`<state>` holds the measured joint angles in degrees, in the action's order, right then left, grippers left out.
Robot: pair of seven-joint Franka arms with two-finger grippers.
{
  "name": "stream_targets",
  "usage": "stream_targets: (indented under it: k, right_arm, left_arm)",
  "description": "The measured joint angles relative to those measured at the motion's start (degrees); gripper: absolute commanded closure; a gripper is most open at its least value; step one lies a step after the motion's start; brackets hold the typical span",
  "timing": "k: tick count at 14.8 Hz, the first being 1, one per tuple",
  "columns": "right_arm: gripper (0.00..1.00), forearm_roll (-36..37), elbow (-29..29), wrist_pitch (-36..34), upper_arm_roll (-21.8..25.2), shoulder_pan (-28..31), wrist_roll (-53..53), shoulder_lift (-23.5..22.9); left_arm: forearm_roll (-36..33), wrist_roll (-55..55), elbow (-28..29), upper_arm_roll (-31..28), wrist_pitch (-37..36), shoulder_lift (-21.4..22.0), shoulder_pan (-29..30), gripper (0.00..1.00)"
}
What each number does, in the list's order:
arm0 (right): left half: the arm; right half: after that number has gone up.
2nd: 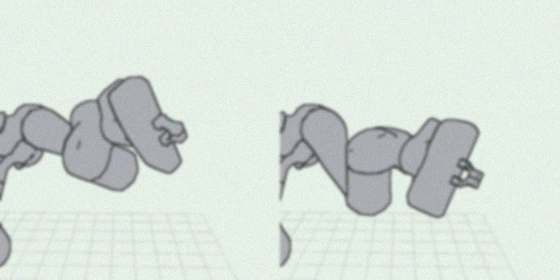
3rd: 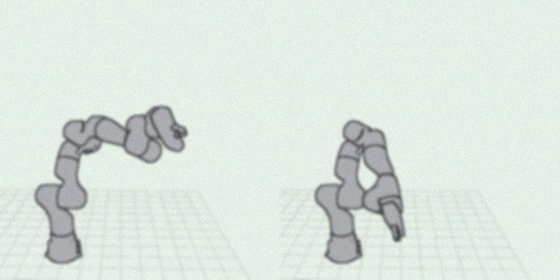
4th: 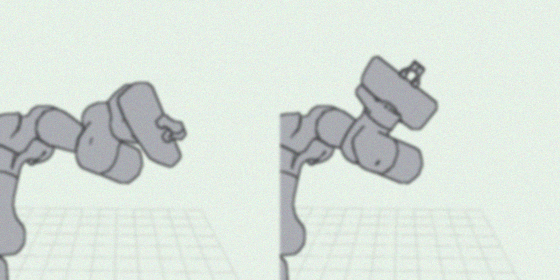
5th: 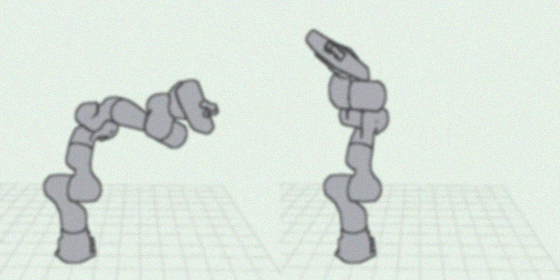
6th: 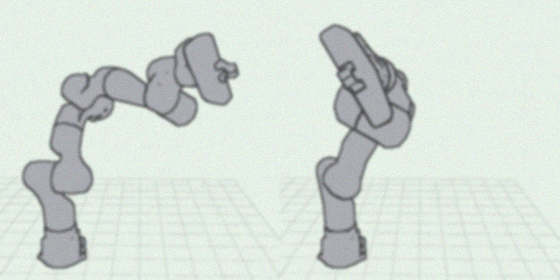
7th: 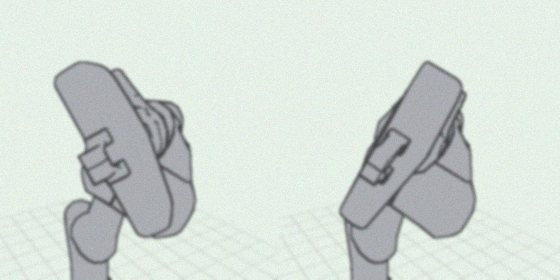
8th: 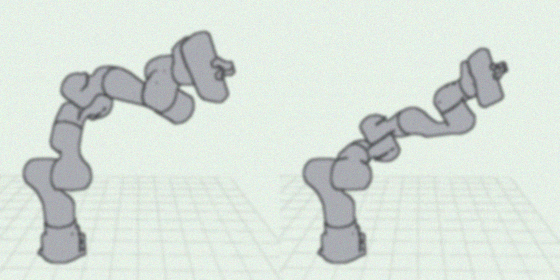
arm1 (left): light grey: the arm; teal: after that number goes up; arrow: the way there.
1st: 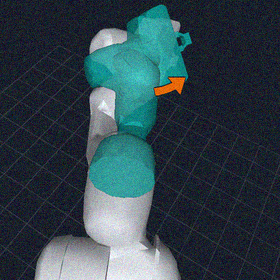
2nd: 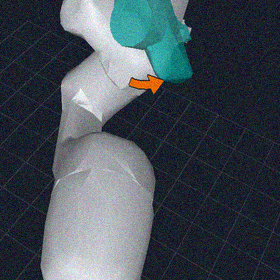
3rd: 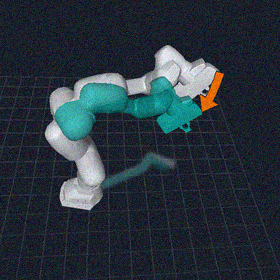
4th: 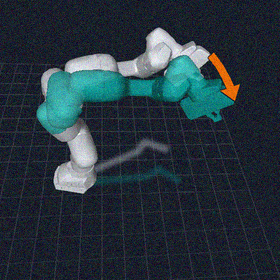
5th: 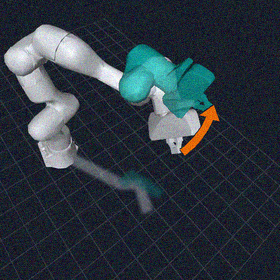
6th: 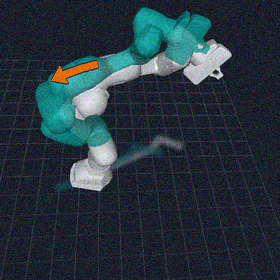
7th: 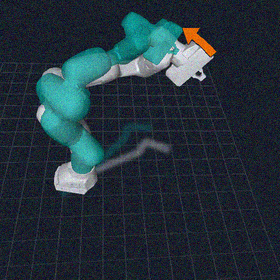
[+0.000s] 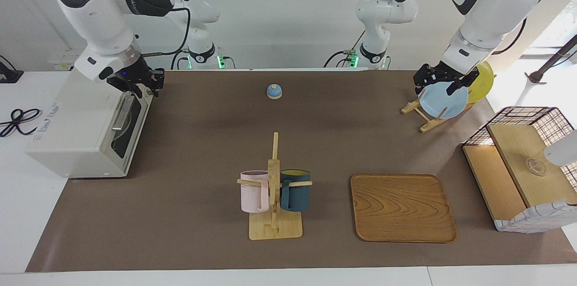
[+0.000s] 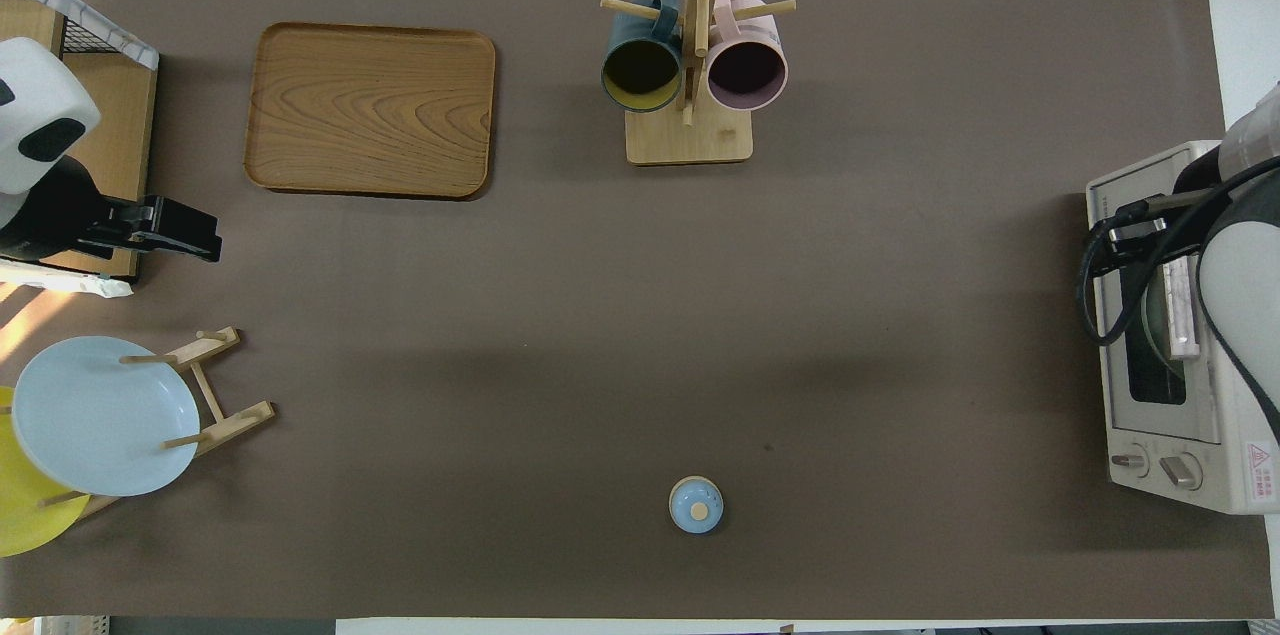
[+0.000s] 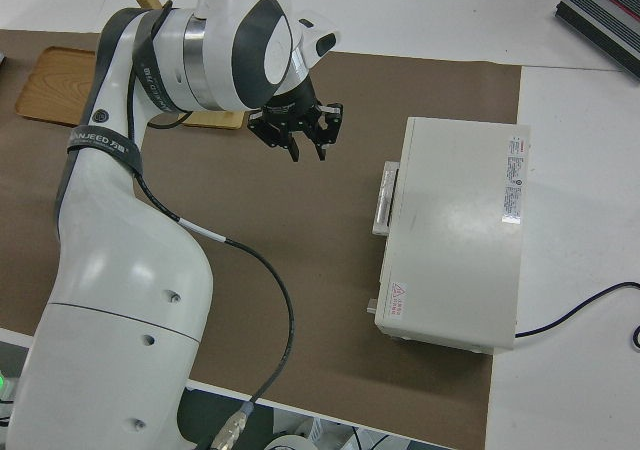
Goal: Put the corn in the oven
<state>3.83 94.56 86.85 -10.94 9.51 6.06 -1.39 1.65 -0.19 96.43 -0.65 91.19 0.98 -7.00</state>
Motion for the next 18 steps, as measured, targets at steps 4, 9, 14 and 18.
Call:
stream_targets:
  k: [4, 9, 14, 18]
  right_arm:
    - [0.0, -0.5, -2.2, -0.6, 0.0, -0.1, -0.1, -0.9]
    - [0.0, -0.8, -5.8, -1.6, 0.7, -3.5, -4.2, -3.2]
    - [0.0, -0.9, -6.4, -1.8, 6.1, -8.7, -4.7, -3.3]
    - [0.0, -0.9, -6.5, -1.8, 6.4, -8.7, -4.7, -3.4]
  left_arm:
    - [0.0, 0.0, 0.0, 0.0, 0.0, 0.0, 0.0, 0.0]
    - [0.0, 0.0, 0.0, 0.0, 0.0, 0.0, 0.0, 0.0]
    - [0.0, 0.0, 0.0, 0.0, 0.0, 0.0, 0.0, 0.0]
    - [0.0, 0.0, 0.0, 0.0, 0.0, 0.0, 0.0, 0.0]
